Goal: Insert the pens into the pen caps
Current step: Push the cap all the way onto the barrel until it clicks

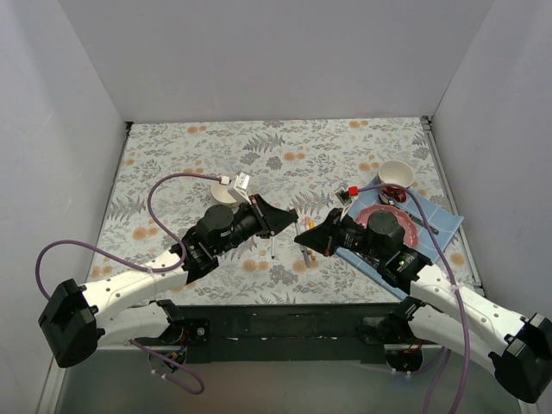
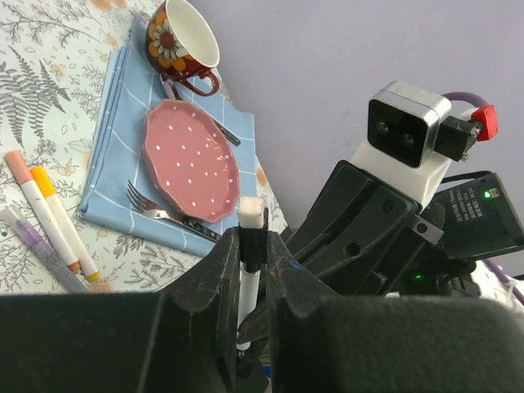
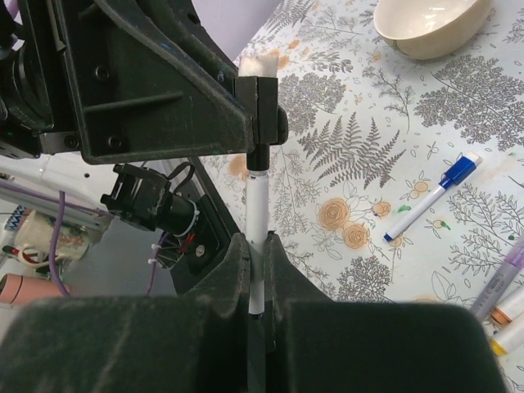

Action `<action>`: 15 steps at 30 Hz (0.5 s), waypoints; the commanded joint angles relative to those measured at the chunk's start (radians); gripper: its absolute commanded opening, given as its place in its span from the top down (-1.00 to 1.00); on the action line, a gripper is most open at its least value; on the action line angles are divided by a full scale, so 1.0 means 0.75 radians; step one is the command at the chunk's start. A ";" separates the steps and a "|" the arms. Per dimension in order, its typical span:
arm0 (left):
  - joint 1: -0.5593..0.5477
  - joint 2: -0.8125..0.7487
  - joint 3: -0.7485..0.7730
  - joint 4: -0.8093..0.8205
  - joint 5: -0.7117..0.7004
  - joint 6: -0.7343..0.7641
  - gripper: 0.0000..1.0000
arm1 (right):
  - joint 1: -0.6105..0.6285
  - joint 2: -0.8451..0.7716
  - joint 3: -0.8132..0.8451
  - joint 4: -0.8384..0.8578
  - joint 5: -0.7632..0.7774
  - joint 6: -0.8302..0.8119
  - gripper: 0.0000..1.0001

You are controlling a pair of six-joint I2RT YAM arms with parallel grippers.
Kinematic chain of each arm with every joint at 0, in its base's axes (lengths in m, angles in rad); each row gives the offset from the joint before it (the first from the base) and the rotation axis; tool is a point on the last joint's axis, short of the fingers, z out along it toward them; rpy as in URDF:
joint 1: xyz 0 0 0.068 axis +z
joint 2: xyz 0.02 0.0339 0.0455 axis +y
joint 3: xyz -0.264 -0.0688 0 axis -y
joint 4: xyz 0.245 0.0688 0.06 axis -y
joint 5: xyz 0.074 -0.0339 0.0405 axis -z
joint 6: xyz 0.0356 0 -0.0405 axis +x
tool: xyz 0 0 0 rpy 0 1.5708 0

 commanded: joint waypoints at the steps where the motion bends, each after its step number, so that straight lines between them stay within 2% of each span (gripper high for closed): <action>1: -0.056 -0.023 -0.051 -0.054 0.178 0.021 1.00 | -0.030 0.050 0.222 0.055 0.172 -0.078 0.97; 7: -0.076 -0.005 -0.074 -0.046 0.166 0.015 1.00 | -0.056 0.099 0.308 0.057 0.240 -0.109 0.97; 15: -0.117 -0.001 -0.223 0.075 0.179 -0.069 1.00 | -0.114 0.195 0.427 0.108 0.217 -0.174 0.97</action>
